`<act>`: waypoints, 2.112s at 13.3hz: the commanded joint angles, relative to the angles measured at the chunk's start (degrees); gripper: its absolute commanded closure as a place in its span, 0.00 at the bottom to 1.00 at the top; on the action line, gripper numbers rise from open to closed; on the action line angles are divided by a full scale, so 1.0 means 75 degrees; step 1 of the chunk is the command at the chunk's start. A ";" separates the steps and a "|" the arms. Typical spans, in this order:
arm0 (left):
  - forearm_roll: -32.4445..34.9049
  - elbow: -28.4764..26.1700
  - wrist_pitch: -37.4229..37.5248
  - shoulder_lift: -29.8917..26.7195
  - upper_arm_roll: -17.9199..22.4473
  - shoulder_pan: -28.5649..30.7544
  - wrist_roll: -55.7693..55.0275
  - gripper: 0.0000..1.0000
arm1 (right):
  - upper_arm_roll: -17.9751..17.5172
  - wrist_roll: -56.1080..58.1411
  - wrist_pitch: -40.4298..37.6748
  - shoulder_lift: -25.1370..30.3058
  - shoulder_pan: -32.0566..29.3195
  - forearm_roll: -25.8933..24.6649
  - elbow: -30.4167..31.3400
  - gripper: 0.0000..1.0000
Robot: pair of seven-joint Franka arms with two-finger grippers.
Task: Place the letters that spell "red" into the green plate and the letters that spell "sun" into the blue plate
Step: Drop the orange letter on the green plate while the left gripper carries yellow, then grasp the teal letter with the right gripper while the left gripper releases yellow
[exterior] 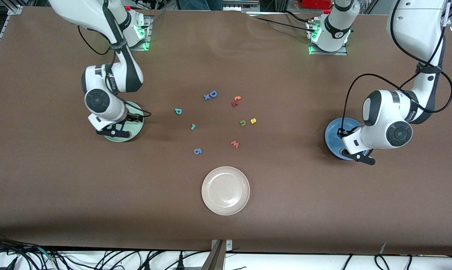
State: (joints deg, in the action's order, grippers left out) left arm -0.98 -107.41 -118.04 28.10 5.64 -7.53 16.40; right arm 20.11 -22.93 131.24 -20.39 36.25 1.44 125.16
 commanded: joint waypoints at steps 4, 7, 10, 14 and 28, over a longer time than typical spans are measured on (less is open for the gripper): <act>0.0014 0.0002 -0.0691 0.0635 0.0056 0.0265 0.0228 0.82 | -0.1414 -0.2947 0.0358 0.0094 0.0042 0.0089 -0.0071 0.00; 0.0014 0.0037 -0.0738 0.0636 0.0056 0.0254 0.0216 0.02 | -0.1721 -0.3749 0.0887 -0.0082 0.0053 0.0089 -0.0048 0.01; -0.0056 0.0118 -0.0342 0.0263 -0.0072 0.0161 0.0111 0.00 | -0.2094 -0.4707 0.1307 -0.0222 0.0100 0.0089 -0.0024 0.01; -0.0490 0.0119 0.0023 -0.0324 -0.0587 -0.0424 -0.1197 0.00 | -0.2237 -0.5578 0.1742 -0.0375 0.0182 0.0089 0.0151 0.03; 0.1033 0.0154 -0.1028 -0.0314 -0.1994 -0.2534 -0.3330 0.00 | -0.2576 -0.6540 0.2446 -0.0516 0.0194 0.0101 0.0620 0.52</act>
State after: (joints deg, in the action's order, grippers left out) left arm 4.89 -105.84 -123.10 25.70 -8.93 -26.08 -17.08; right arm 1.10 -71.36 148.62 -24.57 37.50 1.51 128.02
